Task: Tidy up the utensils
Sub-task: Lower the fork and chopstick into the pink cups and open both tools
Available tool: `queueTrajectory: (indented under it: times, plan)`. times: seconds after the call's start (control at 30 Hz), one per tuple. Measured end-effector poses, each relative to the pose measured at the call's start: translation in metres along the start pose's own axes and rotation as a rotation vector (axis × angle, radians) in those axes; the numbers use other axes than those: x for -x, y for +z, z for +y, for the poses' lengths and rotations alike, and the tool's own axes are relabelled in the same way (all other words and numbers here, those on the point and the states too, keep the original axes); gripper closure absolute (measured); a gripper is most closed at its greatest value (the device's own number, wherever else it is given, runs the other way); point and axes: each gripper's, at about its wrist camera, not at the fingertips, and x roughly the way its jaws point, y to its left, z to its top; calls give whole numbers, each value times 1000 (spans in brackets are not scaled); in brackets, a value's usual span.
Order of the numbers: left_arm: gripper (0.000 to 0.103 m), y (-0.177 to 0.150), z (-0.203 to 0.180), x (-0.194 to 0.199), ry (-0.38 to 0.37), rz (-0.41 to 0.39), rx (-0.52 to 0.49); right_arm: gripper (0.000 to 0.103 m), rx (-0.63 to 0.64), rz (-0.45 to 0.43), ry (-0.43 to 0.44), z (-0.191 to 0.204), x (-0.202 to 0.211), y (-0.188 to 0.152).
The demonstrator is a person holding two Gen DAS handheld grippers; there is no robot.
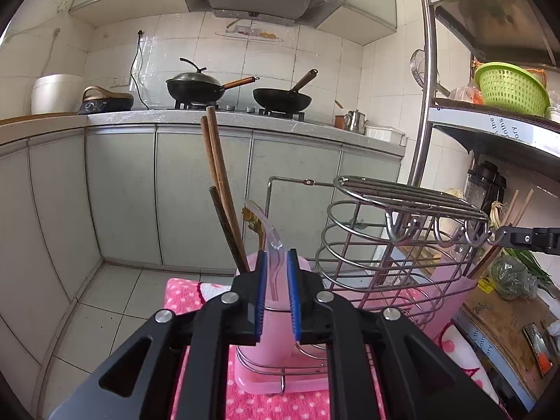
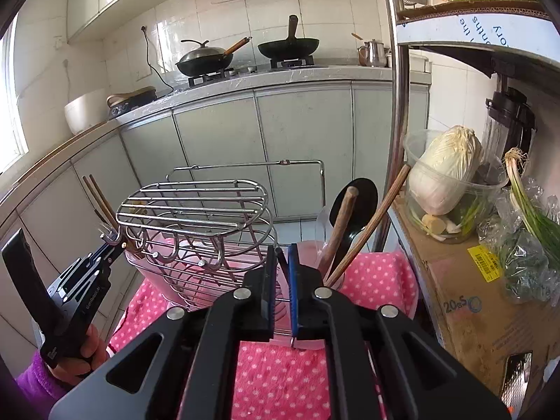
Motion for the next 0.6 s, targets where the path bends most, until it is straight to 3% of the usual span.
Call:
queueTrajectory:
  times: [0.07,0.17,0.53,0.6]
  plan:
    - [79,-1,0,2,-2,9,5,92,-3,0,8,-2,2,0]
    - [76,0,1,8,-7,12,19,77,2,-14,11,-2,8,-1]
    - [60,11,-3,54,-39,29,57,75,13,-125,48,9,62,-5]
    - [58,11,-5,64,-52,42,68,67,12,-140,49,13,68,-14]
